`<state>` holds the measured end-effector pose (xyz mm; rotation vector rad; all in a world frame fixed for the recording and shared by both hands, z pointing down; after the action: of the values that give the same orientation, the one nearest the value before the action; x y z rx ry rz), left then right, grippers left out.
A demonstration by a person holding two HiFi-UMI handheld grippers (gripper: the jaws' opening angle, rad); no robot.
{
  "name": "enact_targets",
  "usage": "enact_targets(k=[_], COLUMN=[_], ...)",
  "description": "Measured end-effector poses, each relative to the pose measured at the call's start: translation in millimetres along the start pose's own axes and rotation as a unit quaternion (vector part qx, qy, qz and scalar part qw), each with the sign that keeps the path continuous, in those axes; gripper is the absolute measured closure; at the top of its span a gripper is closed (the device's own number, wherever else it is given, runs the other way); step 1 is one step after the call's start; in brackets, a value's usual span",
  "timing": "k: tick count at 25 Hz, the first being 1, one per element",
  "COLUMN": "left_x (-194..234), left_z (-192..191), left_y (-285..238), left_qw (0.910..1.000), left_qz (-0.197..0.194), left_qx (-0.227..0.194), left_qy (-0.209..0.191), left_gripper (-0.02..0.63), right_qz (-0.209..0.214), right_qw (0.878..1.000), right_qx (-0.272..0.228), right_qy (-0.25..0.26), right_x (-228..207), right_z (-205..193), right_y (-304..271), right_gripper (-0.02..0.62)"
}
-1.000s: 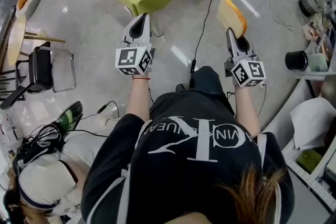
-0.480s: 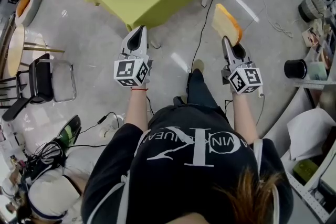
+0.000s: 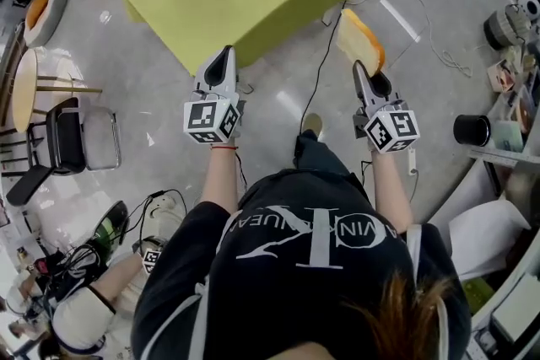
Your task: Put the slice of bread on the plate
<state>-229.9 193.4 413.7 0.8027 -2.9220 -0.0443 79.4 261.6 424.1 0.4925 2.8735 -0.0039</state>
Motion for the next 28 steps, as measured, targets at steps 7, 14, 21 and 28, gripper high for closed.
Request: enact_targets(k=[7,14,21,28], left_x=[-11,-29,-37,-30], left_z=[0,-10,-18,-23], left_y=[-68,-117,-140,-164], left_qw=[0.9998,0.9994,0.9995,0.9996], left_qz=[0.022,0.033,0.032,0.026], left_qx=[-0.003,-0.009,-0.003,0.002], left_qy=[-0.003,-0.001,-0.001,-0.004], left_gripper=[0.601,0.601,0.601,0.601], right_qz=[0.027,0.062,0.074,0.076], right_qw=[1.0,0.998,0.997,0.997], right_qx=[0.003,0.009,0.013,0.017], right_qy=[-0.006,-0.003,-0.005,-0.012], right_x=[-61,-98,-115,-125], right_z=[14,19,21,16], right_y=[-47,-76,-88,-110], right_gripper=[0.5,0.5,0.5,0.499])
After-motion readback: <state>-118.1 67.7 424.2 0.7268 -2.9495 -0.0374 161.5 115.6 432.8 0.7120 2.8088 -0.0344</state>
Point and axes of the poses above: the fingertips, and each gripper's own axes: y backward along the fingers, x to its left, z out of its top, the point moved 4 cm from there along y, backward along the fingers, and after that the axes turned 6 degrees about -x, right-handed, at the moved point
